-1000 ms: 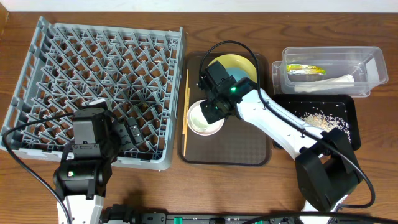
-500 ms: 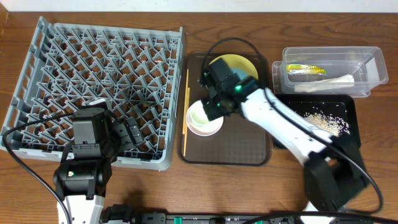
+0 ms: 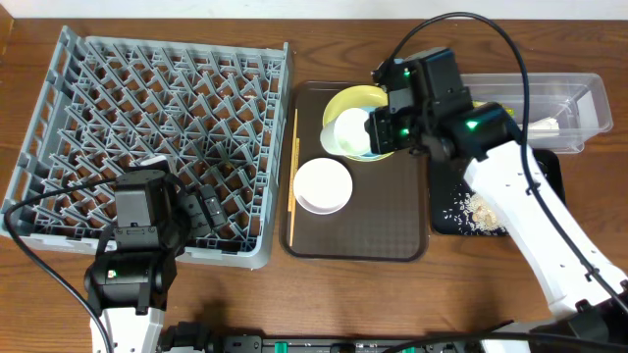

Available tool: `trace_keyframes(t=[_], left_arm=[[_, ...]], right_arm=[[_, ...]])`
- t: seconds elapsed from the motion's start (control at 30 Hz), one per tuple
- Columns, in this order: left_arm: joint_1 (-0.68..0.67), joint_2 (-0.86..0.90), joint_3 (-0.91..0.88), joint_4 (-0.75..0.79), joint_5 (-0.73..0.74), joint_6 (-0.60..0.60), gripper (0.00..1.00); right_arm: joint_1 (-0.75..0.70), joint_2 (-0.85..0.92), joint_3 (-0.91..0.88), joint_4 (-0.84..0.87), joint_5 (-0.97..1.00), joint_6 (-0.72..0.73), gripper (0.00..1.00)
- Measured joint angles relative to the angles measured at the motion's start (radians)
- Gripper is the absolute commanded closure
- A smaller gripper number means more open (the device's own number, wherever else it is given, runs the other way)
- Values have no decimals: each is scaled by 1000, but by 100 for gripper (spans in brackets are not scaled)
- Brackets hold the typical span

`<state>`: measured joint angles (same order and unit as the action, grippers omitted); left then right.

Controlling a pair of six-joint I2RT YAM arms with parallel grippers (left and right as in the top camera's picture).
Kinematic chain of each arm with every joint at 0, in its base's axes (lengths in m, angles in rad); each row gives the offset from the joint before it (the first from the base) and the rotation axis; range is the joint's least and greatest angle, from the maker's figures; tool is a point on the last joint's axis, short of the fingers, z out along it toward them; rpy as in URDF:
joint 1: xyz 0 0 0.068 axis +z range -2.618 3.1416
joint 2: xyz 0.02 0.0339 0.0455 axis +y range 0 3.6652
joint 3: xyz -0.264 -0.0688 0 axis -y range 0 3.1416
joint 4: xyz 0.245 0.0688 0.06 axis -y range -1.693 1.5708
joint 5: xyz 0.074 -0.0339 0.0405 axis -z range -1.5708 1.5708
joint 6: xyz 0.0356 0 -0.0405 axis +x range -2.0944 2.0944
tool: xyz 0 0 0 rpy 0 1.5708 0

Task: Sort waste into correct bins and load items into the dishwasher
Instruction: 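Lift the white paper cup and move it toward the left gripper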

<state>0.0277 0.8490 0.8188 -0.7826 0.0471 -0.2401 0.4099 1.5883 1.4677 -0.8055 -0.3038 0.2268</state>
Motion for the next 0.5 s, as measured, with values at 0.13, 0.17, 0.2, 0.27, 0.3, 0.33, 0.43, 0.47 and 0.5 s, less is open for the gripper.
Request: trace_keyframes(t=[0.13,0.17,0.2,0.27,0.3,0.33,0.43,0.47,0.5], left_arm=[[0,0,0,0,0,0,2],[0,0,0,0,0,0,2],[0,0,0,1,0,0,2],[0,0,0,5,2,0,2],[0,0,0,13,6,0,2],[0,0,0,27,16,0,2],[0,8,0,117,79,-11,2],[0,18,0,164,119,-27,2],[0,32,1,202,157,-39,1]], right_arm=[[-40,0,0,0,-61,0,99],[-47,0,0,-1,-69,0,99],[-54,0,0,-1,-76,0,99],[-62,0,0,-2,-84,0,99],[-63,0,0,-2,-85,0,99],[-64,0,0,-2,-90,1,99],[-64,0,0,2,-100,26,99],[-64,0,0,5,-108,36,99],[-64,0,-1,10,-127,45,99]])
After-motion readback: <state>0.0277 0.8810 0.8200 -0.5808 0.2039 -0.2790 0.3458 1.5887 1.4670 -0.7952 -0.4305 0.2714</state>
